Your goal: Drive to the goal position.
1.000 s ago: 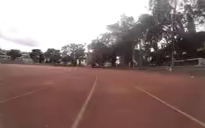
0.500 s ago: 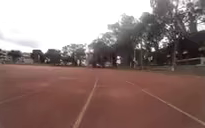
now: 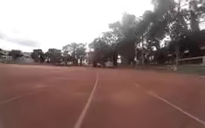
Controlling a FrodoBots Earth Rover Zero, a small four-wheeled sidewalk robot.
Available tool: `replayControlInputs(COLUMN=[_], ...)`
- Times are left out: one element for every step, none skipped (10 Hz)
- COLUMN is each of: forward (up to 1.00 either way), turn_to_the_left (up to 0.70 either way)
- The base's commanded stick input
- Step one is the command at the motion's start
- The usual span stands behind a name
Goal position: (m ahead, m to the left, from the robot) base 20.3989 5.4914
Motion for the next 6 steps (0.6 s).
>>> replayControlInputs(forward=[0.7, 0.7, 0.7, 0.7, 0.7, 0.7], turn_to_the_left=[0.0, 0.0, 0.0, 0.0, 0.0, 0.0])
